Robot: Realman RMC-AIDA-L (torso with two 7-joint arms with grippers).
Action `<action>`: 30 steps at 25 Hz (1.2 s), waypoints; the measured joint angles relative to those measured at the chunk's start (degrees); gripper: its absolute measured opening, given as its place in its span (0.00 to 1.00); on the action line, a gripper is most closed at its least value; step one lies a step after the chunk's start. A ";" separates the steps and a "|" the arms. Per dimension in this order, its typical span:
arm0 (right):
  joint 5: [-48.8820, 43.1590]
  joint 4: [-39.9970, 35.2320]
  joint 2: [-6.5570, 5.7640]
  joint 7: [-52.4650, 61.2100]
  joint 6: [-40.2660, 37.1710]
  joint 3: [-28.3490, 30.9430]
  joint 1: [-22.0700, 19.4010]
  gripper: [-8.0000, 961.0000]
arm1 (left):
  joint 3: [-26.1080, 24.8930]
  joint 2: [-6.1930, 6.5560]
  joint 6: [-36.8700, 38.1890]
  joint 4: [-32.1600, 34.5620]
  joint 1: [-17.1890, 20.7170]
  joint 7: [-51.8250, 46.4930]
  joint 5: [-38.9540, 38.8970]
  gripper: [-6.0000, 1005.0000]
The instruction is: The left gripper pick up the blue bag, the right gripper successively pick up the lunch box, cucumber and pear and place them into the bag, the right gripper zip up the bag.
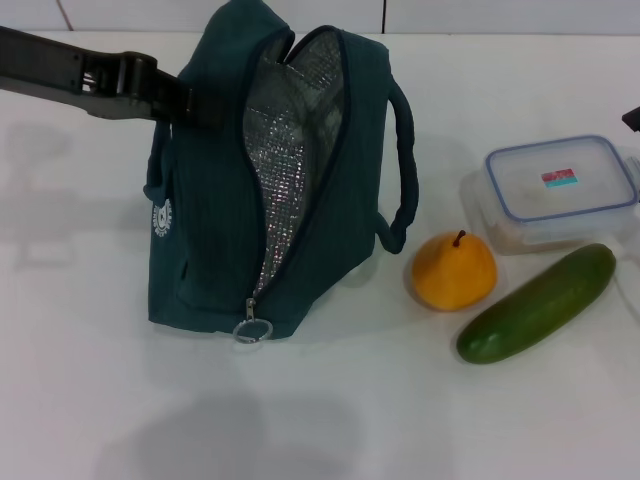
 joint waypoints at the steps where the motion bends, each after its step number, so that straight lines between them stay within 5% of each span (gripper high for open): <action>1: 0.00 -0.02 0.00 -0.07 0.05 -0.03 0.01 0.91 | 0.00 0.00 0.00 -0.01 0.00 0.02 -0.03 0.05; 7: -0.81 -0.49 0.00 -0.67 1.91 -1.13 0.04 0.90 | 0.00 0.00 0.00 0.00 0.00 0.09 -0.09 0.05; 26: -1.18 -1.25 0.00 -2.23 2.66 -1.58 -0.03 0.24 | 0.00 0.00 0.00 0.00 0.00 0.28 -0.04 0.05; 30: -1.07 -1.27 0.00 -3.63 1.81 -1.39 0.03 0.22 | 0.00 0.00 0.00 0.00 0.00 0.28 -0.04 0.05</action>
